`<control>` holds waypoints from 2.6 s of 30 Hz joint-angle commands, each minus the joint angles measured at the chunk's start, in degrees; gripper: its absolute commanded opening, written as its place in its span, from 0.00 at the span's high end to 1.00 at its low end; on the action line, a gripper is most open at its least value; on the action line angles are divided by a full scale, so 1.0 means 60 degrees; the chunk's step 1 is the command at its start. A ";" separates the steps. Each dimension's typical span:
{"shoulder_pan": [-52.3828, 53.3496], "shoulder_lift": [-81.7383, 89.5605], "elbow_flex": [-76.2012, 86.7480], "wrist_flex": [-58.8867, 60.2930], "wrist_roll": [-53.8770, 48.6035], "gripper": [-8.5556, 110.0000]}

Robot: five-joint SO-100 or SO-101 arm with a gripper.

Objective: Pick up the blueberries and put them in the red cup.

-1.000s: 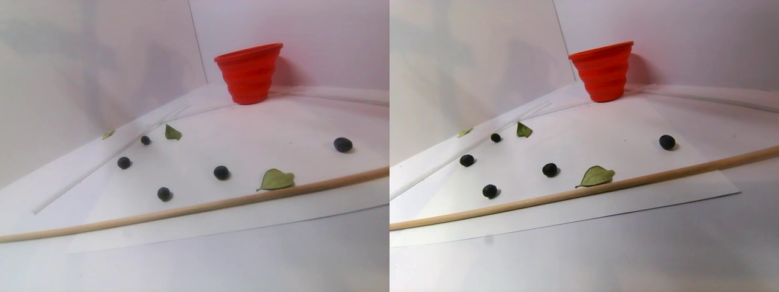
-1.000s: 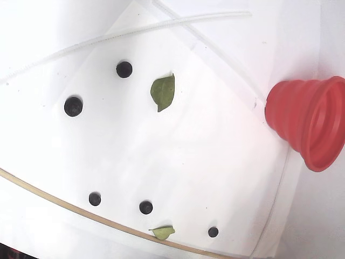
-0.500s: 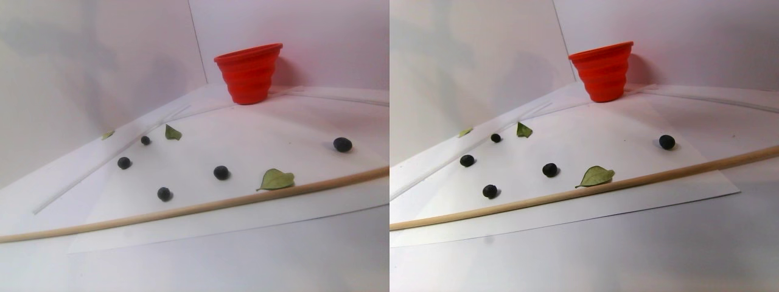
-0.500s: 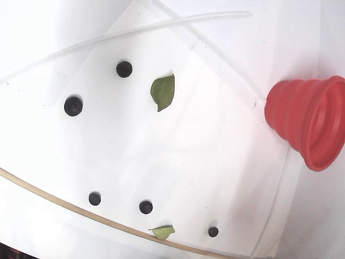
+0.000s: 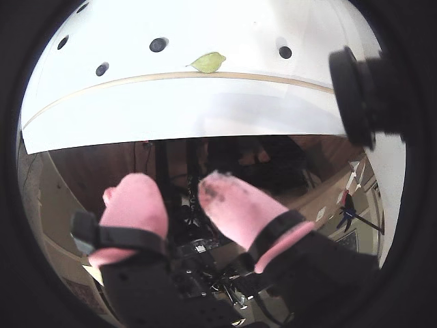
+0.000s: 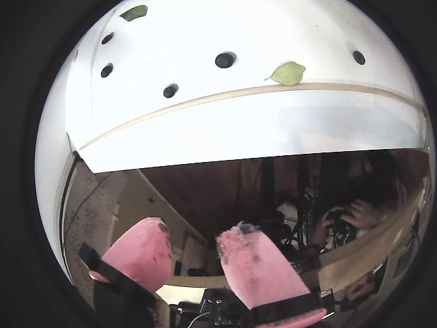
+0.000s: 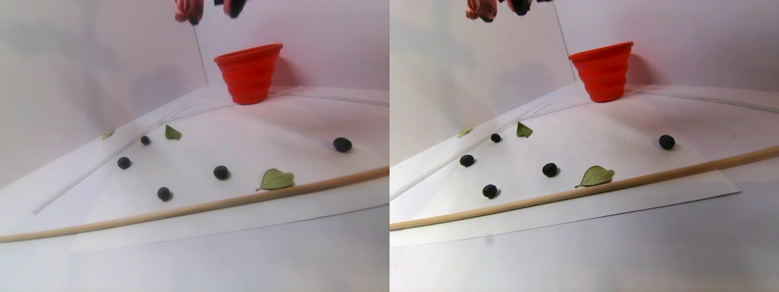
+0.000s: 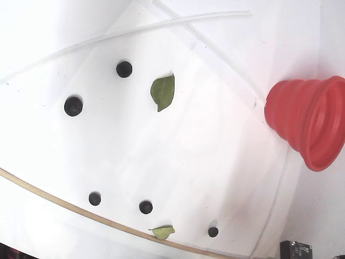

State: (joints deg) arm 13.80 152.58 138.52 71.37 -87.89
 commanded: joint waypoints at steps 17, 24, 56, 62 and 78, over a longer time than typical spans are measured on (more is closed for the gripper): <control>0.0337 -0.2109 0.0586 -0.2578 -0.0542 0.80; 0.0527 -0.3120 0.0674 -0.3633 -0.0762 0.79; 0.0117 -0.6943 0.0249 -0.7310 -0.0527 0.77; -0.0044 -0.7617 -0.0059 -0.7632 -0.0381 0.76; 0.0088 -0.9243 -0.0630 -0.8569 -0.0527 0.76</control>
State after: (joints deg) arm 14.15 97.21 136.05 20.57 -90.44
